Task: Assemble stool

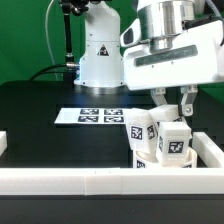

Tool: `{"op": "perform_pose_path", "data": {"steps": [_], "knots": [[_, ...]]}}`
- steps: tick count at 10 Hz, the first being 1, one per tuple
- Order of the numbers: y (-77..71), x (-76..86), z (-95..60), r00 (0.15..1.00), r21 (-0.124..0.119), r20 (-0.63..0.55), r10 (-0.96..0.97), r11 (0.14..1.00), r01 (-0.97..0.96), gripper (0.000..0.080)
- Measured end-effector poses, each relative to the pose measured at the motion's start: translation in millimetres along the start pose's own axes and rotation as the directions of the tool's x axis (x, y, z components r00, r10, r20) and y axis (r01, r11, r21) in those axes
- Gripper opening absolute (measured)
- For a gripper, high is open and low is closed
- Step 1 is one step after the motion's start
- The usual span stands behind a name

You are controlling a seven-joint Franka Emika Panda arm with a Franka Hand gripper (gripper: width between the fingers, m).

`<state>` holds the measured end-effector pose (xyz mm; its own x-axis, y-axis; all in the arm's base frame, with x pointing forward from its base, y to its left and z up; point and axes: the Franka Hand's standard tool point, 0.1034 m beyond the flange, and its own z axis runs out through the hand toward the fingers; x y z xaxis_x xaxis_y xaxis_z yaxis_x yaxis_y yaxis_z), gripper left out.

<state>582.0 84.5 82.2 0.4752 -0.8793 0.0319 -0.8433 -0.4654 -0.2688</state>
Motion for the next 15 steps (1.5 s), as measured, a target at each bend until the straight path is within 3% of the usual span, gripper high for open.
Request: {"op": "perform_pose_path", "data": {"steps": [2, 6, 7, 8, 9, 11, 13, 15], "knots": [[-7.0, -13.6, 1.3, 0.972, 0.004, 0.014, 0.236, 0.972, -0.236, 0.0337], [-10.7, -19.8, 1.7, 0.905, 0.013, 0.032, 0.424, 0.905, -0.425, 0.0337], [-10.5, -20.2, 1.9, 0.906, 0.012, 0.033, 0.423, 0.906, -0.423, 0.0337], [-10.6, -20.0, 1.1, 0.913, 0.011, 0.034, 0.406, 0.913, -0.407, 0.0493], [-12.8, -18.3, -6.2, 0.932, 0.006, 0.046, 0.36, 0.933, -0.36, 0.0598], [-22.8, -13.3, -25.0, 0.953, 0.036, 0.053, 0.299, 0.953, -0.301, 0.0639], [-19.8, -14.8, -20.5, 0.96, 0.029, 0.052, 0.275, 0.96, -0.277, 0.0647], [-15.0, -10.8, -16.4, 0.998, 0.031, 0.039, 0.057, 0.998, -0.058, 0.0649]]}}
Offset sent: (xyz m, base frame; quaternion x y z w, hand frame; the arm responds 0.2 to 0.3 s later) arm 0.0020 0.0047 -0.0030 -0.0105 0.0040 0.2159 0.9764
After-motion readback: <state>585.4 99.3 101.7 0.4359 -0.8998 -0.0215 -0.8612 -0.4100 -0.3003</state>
